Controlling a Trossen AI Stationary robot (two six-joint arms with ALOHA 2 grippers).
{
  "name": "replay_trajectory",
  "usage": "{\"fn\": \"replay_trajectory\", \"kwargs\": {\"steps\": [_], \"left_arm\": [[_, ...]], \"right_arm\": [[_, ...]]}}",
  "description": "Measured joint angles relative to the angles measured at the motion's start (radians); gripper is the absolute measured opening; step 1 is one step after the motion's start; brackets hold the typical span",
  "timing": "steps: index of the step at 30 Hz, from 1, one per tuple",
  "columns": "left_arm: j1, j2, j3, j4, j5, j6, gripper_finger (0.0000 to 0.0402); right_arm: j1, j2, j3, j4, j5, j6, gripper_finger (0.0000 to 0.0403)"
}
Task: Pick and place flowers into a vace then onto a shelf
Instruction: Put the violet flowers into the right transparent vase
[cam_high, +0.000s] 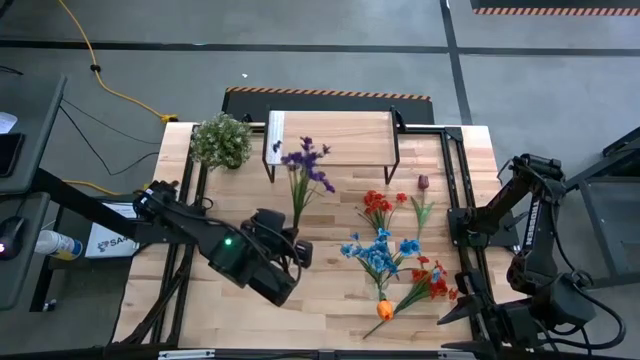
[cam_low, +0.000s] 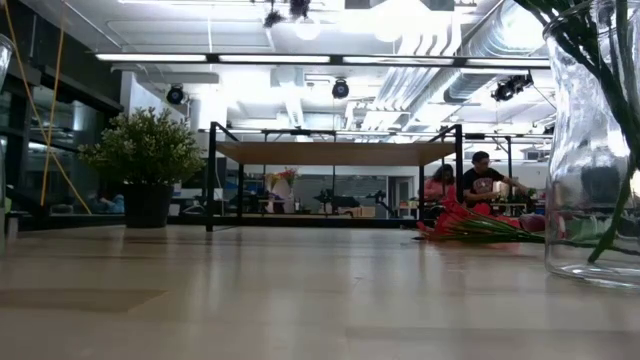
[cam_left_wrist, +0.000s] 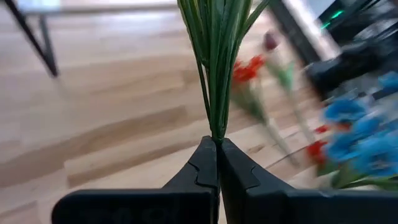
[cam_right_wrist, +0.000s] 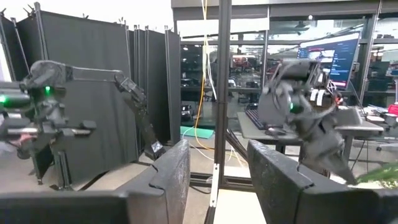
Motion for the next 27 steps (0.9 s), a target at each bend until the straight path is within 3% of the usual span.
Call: {"fn": "replay_trajectory", "kwargs": {"steps": [12, 22, 27], "left_arm": [[-0.001, 0.0, 0.145, 0.005, -0.107, 0.174, 0.0033], [-0.001, 0.0, 0.155, 0.014, -0.114, 0.213, 0.0033], [-0.001, 0.0, 0.155, 0.098, -0.132, 0.306, 0.0033]], "right_arm": [[0.0, 0.0, 0.0, 0.0, -0.002, 0.002, 0.0152], [0.0, 0.0, 0.0, 0.0, -0.001, 0.002, 0.0155], [-0.004, 0.0, 0.0, 0.0, 0.002, 0.001, 0.0157]]}}
